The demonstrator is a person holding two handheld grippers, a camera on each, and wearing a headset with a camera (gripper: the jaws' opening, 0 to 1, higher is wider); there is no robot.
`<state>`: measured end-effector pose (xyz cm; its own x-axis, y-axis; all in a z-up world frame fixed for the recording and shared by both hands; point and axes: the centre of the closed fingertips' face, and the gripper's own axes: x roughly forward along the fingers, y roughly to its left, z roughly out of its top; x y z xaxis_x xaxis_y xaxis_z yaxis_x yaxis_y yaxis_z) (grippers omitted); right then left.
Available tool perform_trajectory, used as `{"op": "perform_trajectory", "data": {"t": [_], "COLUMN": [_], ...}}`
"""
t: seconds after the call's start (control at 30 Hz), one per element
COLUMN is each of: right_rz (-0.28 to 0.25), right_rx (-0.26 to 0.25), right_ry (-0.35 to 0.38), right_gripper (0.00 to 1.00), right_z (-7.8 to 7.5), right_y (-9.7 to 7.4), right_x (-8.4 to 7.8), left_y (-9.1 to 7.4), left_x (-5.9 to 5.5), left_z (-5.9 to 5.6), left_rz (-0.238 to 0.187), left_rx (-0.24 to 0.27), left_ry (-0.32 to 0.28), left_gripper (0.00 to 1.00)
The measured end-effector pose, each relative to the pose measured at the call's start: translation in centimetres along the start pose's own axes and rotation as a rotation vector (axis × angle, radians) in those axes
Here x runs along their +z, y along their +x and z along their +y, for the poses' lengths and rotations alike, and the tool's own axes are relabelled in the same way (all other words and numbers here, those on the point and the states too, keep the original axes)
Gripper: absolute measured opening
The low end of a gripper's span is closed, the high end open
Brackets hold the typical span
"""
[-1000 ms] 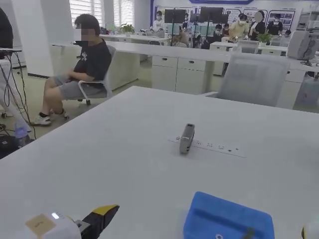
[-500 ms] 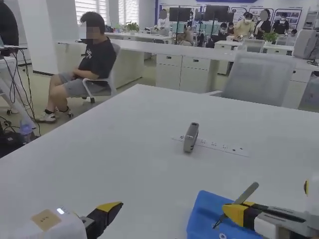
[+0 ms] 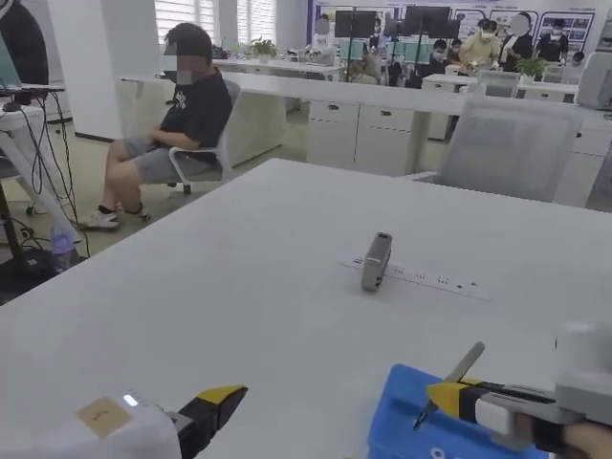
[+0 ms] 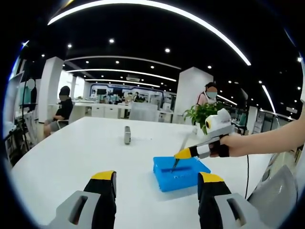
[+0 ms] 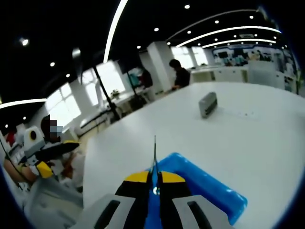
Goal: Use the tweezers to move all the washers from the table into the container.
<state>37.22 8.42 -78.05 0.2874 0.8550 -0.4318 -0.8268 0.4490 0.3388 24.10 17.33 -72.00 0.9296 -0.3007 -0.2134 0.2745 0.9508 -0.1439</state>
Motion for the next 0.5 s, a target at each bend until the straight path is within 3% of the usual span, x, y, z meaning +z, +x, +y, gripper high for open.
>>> {"op": "perform_trajectory", "data": {"t": [0.23, 0.33, 0.5], "right_rz": [0.048, 0.071, 0.098], "right_rx": [-0.016, -0.024, -0.032], "right_ry": [-0.008, -0.028, -0.064], "right_gripper": [0.03, 0.03, 0.03], "right_z": [-1.0, -1.4, -1.9], "right_y": [1.0, 1.5, 2.0], "right_x": [-1.1, -1.7, -2.4], "left_y": [0.1, 0.0, 0.2], "left_x": [-0.2, 0.3, 0.0], "left_z": [0.1, -0.1, -0.1], "left_rz": [0.013, -0.016, 0.001], "left_rx": [0.000, -0.008, -0.014], "left_ry": [0.002, -0.027, -0.020], "left_gripper": [0.69, 0.70, 0.70]}}
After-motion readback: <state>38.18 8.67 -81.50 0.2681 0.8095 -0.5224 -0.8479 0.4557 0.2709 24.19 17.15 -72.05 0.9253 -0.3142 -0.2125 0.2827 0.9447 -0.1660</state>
